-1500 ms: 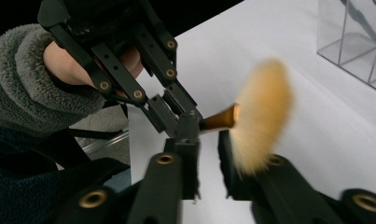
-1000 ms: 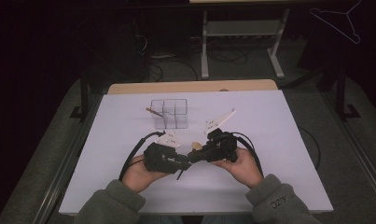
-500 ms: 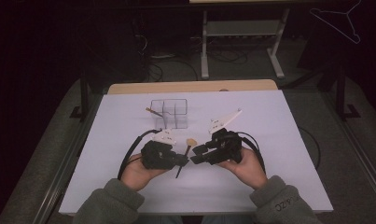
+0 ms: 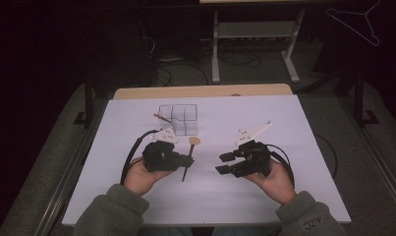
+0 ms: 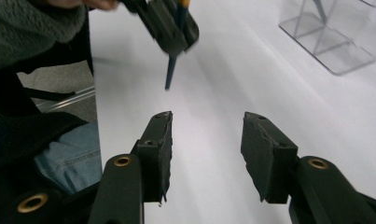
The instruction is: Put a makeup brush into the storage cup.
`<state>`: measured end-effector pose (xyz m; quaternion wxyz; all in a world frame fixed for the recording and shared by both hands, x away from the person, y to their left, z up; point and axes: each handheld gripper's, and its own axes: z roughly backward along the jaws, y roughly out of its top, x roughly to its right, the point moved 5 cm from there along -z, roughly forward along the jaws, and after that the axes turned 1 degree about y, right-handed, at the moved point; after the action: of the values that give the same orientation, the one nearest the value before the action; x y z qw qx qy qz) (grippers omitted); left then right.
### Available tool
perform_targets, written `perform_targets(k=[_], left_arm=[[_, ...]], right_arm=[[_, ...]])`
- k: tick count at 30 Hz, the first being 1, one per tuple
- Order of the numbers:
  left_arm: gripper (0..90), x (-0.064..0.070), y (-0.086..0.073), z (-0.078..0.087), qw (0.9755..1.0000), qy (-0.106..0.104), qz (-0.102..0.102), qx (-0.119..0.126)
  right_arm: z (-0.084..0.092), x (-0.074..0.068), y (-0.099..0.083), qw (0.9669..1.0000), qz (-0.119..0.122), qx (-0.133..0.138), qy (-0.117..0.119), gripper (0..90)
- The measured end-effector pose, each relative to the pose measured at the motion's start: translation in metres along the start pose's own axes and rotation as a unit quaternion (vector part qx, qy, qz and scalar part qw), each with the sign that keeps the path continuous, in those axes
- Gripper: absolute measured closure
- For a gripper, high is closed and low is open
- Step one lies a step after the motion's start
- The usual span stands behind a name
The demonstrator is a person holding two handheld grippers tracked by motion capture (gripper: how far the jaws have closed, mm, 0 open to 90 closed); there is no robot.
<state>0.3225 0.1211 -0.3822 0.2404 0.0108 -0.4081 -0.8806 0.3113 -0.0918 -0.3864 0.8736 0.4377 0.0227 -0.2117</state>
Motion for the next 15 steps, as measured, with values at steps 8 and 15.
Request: perform_targets(k=[8, 15], left_arm=[[83.0, -0.01, 0.007, 0.007, 0.9999, 0.012, 0.008, -0.002], [83.0, -0.017, 0.012, 0.012, 0.9998, 0.019, 0.01, -0.006]], right_arm=[[0.011, 0.006, -0.02, 0.9996, -0.012, -0.002, -0.024, 49.6], [0.018, 0.011, -0.033, 0.999, -0.02, -0.006, -0.041, 47.6]])
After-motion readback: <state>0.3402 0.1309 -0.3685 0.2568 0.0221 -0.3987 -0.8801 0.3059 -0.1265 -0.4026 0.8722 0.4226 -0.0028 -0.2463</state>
